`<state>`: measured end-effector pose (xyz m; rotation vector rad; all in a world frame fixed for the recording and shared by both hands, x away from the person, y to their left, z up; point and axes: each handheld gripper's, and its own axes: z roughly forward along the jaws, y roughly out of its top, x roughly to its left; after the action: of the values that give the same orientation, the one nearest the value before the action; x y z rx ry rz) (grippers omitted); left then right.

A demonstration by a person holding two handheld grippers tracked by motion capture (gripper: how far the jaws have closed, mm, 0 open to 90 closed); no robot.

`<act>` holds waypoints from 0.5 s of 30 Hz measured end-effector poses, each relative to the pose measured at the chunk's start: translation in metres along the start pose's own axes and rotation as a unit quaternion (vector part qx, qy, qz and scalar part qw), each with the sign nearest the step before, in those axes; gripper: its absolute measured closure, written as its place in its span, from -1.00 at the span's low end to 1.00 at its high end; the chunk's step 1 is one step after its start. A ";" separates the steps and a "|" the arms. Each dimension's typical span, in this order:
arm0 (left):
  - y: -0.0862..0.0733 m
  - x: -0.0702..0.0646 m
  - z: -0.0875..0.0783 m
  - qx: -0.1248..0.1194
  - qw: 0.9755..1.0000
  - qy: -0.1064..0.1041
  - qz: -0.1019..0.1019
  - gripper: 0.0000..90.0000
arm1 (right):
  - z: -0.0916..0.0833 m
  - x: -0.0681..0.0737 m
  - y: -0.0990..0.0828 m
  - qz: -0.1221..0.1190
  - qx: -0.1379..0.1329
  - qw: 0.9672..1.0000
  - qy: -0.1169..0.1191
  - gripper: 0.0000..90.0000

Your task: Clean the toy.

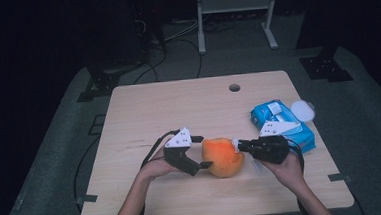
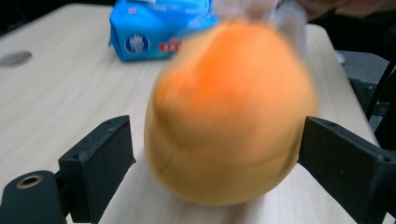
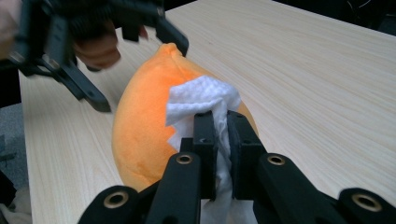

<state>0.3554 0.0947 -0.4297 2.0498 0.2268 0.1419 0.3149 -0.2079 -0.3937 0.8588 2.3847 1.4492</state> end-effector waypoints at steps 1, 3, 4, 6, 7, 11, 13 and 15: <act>-0.004 0.002 0.004 -0.008 1.000 -0.011 -0.008 -0.79 | 0.000 -0.001 0.000 0.001 -0.001 1.000 0.002 0.83; -0.007 0.002 0.011 -0.028 0.999 -0.027 -0.007 -0.80 | 0.002 0.000 0.000 0.005 -0.001 1.000 0.002 0.83; -0.006 0.001 0.014 -0.036 0.999 -0.036 -0.001 -0.75 | 0.002 0.000 0.000 0.007 -0.002 1.000 0.002 0.83; -0.001 -0.005 0.017 -0.043 0.998 -0.039 -0.001 -0.53 | 0.003 -0.001 0.000 0.019 -0.008 1.000 0.009 0.83; 0.003 -0.008 0.017 -0.045 0.998 -0.037 0.000 -0.43 | 0.003 -0.002 0.000 0.023 -0.010 1.000 0.008 0.84; 0.023 -0.013 0.003 -0.066 0.997 -0.038 -0.001 -0.31 | -0.007 -0.003 0.006 0.037 -0.037 0.998 0.020 0.84; 0.036 -0.016 -0.006 -0.074 0.997 -0.035 0.004 -0.31 | -0.014 0.001 0.013 0.034 -0.053 0.998 0.025 0.84; 0.049 -0.020 -0.015 -0.074 0.997 -0.033 0.005 -0.31 | -0.023 0.003 0.020 0.035 -0.071 0.996 0.033 0.84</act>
<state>0.3376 0.0808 -0.3788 1.9062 0.1600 0.0955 0.3087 -0.2159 -0.3645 0.8792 2.2860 1.6750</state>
